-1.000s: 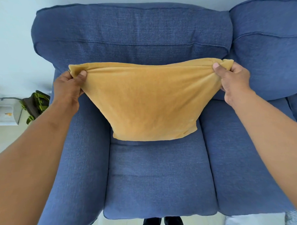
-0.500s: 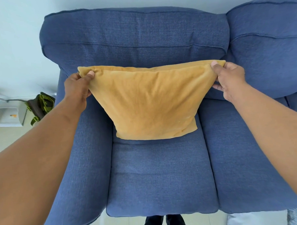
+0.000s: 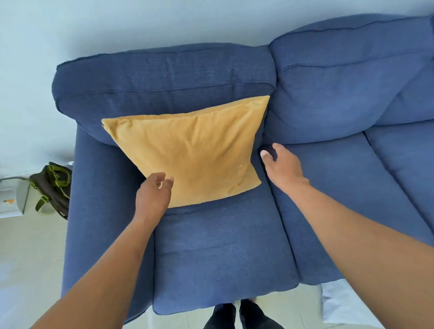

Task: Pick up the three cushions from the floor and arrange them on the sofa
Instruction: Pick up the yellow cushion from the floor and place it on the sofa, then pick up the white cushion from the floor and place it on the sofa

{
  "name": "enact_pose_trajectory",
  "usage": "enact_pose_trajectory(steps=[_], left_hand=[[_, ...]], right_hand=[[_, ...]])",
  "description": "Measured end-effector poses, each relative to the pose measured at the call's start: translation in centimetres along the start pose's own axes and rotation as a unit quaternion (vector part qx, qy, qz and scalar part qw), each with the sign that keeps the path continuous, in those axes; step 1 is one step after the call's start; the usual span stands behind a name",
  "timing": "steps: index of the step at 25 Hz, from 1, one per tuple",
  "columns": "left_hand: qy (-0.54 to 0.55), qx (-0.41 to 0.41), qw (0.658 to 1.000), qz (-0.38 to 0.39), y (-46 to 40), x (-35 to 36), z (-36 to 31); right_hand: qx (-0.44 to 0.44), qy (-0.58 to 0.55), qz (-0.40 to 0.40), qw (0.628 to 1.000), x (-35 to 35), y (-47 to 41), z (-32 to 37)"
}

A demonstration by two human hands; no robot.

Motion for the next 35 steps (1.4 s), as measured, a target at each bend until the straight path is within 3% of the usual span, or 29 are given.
enact_pose_trajectory(steps=[3,6,12,18,27,32,35], left_hand=[[-0.096,0.085,0.990,0.054,4.2,3.2,-3.0],[-0.201,0.198,0.954,0.102,7.4,6.1,-6.7],[-0.256,0.342,0.892,0.150,12.9,11.1,-12.5],[-0.304,0.406,0.834,0.214,18.1,17.0,-12.2],[-0.379,0.497,0.706,0.333,29.1,28.3,-10.9],[-0.416,0.521,0.641,0.381,36.7,37.2,-11.5],[-0.433,0.511,0.623,0.405,41.3,42.3,-11.4]], right_hand=[[-0.018,0.092,-0.006,0.996,-2.0,3.4,-2.5],[-0.016,0.160,-0.017,0.987,-4.5,6.6,-4.9],[0.028,0.161,-0.080,0.983,-8.4,14.2,-9.0],[0.140,0.111,-0.138,0.974,-9.6,22.5,-15.3],[0.288,0.027,-0.230,0.929,-11.7,34.4,-27.2],[0.351,0.009,-0.239,0.905,-13.9,39.0,-36.2],[0.371,-0.004,-0.233,0.899,-15.1,41.0,-41.6]])
Point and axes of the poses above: each hand's wrist, its own y-axis away from the middle knuckle, its own x-axis out of the palm, z = x × y, the point moved 2 cm from there along -y, towards the middle knuckle, and after that the axes turned 1 degree about -x, right-handed, at the moved point
